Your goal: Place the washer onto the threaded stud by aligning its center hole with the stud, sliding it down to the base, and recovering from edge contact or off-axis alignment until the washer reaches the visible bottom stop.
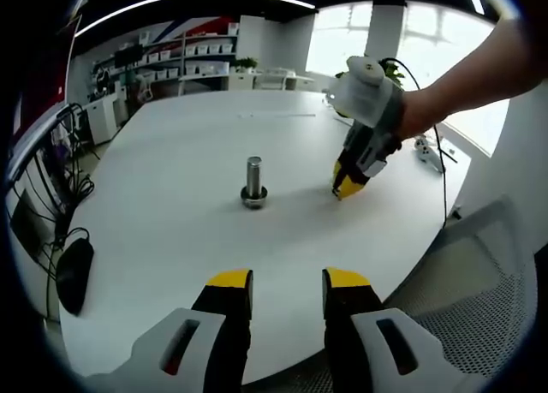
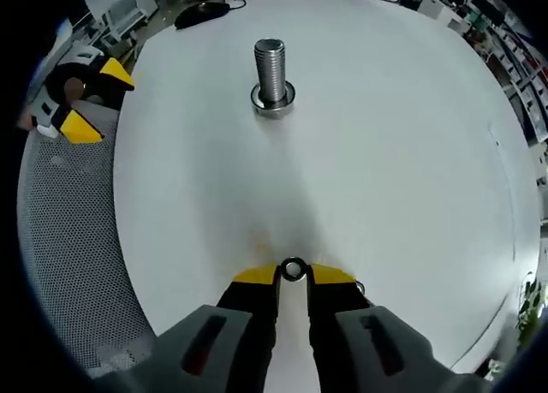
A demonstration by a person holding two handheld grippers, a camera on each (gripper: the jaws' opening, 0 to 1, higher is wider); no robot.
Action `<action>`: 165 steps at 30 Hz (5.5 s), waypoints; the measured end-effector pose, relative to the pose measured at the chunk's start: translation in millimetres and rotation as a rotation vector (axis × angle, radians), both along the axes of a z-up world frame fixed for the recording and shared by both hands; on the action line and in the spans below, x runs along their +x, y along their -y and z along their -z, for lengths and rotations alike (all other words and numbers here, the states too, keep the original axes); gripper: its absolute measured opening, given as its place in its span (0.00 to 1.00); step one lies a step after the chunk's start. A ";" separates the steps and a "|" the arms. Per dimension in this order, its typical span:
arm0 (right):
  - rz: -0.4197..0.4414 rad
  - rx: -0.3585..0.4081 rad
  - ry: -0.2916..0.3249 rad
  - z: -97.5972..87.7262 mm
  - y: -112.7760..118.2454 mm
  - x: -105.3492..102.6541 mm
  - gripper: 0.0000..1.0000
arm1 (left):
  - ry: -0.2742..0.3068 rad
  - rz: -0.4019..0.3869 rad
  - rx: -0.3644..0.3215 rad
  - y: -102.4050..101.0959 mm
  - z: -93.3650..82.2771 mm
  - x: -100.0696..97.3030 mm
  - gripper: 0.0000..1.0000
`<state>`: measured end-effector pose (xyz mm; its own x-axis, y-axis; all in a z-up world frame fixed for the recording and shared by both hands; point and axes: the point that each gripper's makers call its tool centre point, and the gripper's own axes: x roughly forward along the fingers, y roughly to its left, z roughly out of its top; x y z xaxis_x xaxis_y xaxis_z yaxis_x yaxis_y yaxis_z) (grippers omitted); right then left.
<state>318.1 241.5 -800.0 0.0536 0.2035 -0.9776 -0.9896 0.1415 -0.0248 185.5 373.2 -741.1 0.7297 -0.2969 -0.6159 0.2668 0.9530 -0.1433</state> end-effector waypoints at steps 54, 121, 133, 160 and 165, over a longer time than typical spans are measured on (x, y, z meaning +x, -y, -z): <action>0.139 0.076 0.070 -27.0 50.7 0.6 0.14 | 0.006 0.007 -0.016 3.3 -2.0 0.1 0.33; 0.026 0.104 0.098 -42.7 19.1 40.1 0.14 | -0.008 -0.002 -0.011 1.5 0.9 -0.6 0.33; 0.041 0.057 0.053 -20.6 20.0 38.1 0.14 | -0.008 -0.002 -0.009 0.8 1.2 -0.4 0.33; 0.126 0.166 0.079 -26.6 37.8 25.1 0.24 | -0.012 -0.002 -0.006 1.0 1.4 -1.0 0.32; 0.194 0.242 0.104 -34.9 43.6 21.6 0.24 | -0.015 0.001 -0.005 1.6 1.8 -1.5 0.32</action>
